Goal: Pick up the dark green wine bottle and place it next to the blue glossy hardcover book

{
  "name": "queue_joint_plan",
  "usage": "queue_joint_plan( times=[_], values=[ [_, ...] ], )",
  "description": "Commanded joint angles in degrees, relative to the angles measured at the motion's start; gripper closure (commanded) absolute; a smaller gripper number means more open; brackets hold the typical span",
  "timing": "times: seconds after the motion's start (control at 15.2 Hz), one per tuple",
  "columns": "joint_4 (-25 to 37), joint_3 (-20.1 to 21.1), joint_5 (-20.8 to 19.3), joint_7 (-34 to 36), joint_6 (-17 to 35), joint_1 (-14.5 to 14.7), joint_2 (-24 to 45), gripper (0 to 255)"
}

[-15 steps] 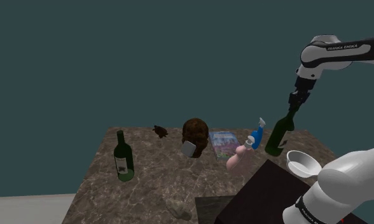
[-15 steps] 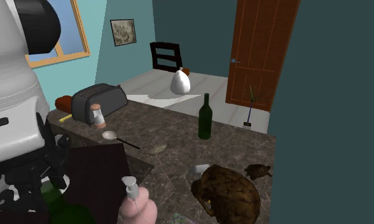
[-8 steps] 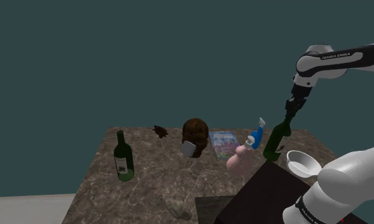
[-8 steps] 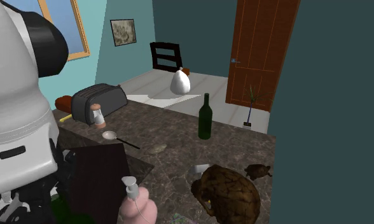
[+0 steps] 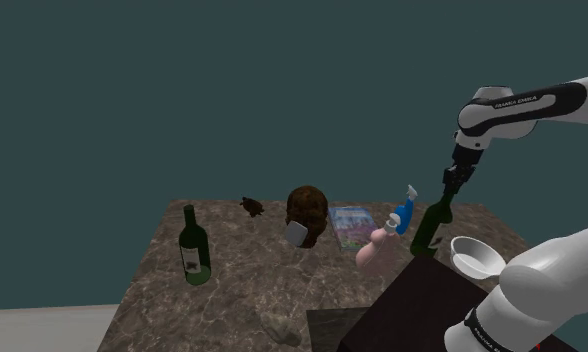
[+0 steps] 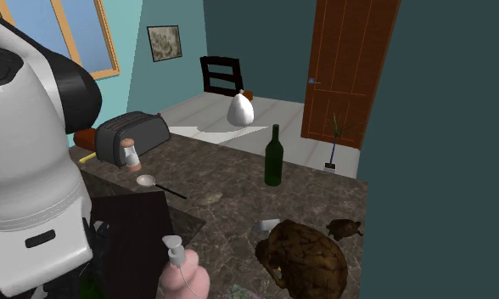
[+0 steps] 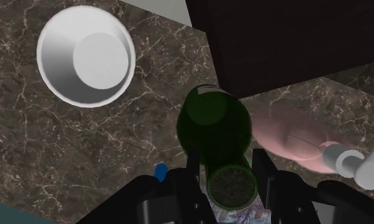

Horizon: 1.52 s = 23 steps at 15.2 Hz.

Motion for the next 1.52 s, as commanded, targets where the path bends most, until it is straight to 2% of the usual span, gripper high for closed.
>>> queue_joint_plan(
  times=[0.0, 0.92, 1.39, 1.45],
  values=[
    [-0.97, -0.37, 0.01, -0.15, 1.7, 0.02, 0.7, 255],
    [-6.51, -3.02, 1.58, -1.94, 14.36, 0.89, 8.19, 255],
    [-6.51, -3.01, 1.58, -1.94, 14.36, 0.88, 8.19, 255],
    [-6.51, -3.01, 1.58, -1.94, 14.36, 0.88, 8.19, 0]
  ],
)
